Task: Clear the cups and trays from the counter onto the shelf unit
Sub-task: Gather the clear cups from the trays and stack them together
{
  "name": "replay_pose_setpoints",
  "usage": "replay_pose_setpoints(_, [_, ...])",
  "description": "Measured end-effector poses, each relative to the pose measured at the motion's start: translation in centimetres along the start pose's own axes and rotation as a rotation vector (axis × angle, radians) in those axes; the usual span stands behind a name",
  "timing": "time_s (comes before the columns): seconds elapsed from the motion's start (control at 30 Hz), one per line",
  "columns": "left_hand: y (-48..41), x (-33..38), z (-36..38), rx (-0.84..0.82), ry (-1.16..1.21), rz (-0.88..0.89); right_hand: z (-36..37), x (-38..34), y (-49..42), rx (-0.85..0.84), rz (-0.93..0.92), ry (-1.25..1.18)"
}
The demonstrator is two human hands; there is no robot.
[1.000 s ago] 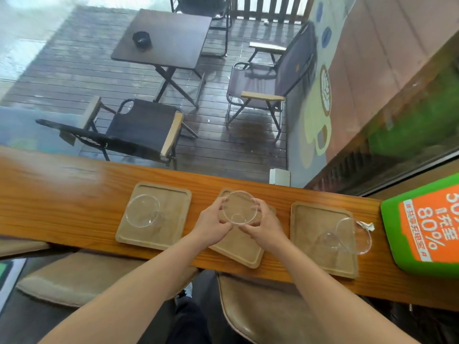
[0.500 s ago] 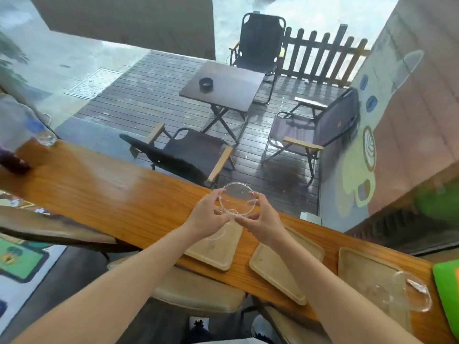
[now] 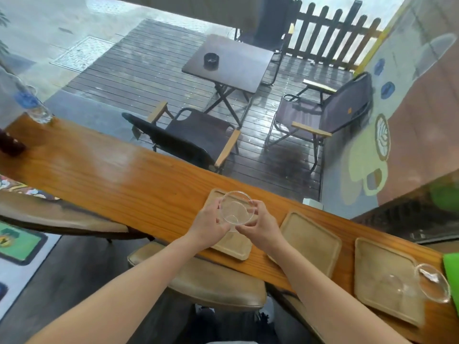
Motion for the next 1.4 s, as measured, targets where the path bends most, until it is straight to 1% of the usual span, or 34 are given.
replay_pose_setpoints(0.13, [-0.9, -1.7, 1.5, -0.030, -0.032, -0.037, 1.0, 0.8, -0.4, 0.080, -0.026, 0.041])
replay_pose_setpoints(0.27, [-1.7, -3.6, 3.2, -0.070, -0.030, -0.066, 2.0, 2.7, -1.4, 0.112, 0.021, 0.088])
replay_pose_setpoints(0.37, [-2.1, -4.8, 4.4, -0.077, -0.049, -0.098, 2.8, 3.9, -1.9, 0.096, 0.028, 0.024])
replay_pose_setpoints(0.57, [-2.2, -6.2, 5.9, -0.012, -0.023, -0.101, 3.8, 5.0, -2.3, 0.098, -0.021, -0.127])
replay_pose_setpoints(0.67, [-2.0, -6.5, 6.1, -0.018, -0.016, -0.114, 3.9, 5.4, -2.1, 0.094, -0.006, -0.146])
replay_pose_setpoints(0.8, [-1.5, -6.5, 5.9, -0.098, -0.049, -0.170, 3.6, 5.9, -1.8, 0.078, 0.045, -0.109])
replay_pose_setpoints(0.93, [-1.3, -5.8, 5.1, -0.136, -0.116, -0.151, 3.3, 5.9, -1.5, 0.079, 0.104, -0.042])
replay_pose_setpoints(1.07, [-1.2, -4.6, 3.6, -0.119, -0.174, -0.143, 2.4, 5.4, -1.0, 0.097, 0.156, -0.007])
replay_pose_setpoints(1.17, [-1.4, -3.7, 1.9, -0.046, -0.218, -0.179, 1.3, 4.7, -0.4, 0.122, 0.152, 0.006])
replay_pose_setpoints(1.23, [-1.6, -2.6, 0.7, 0.023, -0.245, -0.149, 0.3, 4.4, 0.1, 0.144, 0.152, 0.022])
replay_pose_setpoints(1.3, [-1.8, -1.0, 0.0, 0.074, -0.283, -0.073, -0.9, 4.0, 0.7, 0.178, 0.140, 0.050])
replay_pose_setpoints(1.4, [-2.2, 2.0, 0.6, 0.074, -0.312, 0.049, -2.8, 3.7, 1.9, 0.244, 0.135, 0.071])
Point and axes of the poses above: each hand's wrist, its own y-axis away from the middle knuckle, its own z-axis out of the palm, x = y × z, the point moved 3 cm from there along -y, towards the middle knuckle, and after that the axes turned 1 degree about -y, right-handed, at the moved point
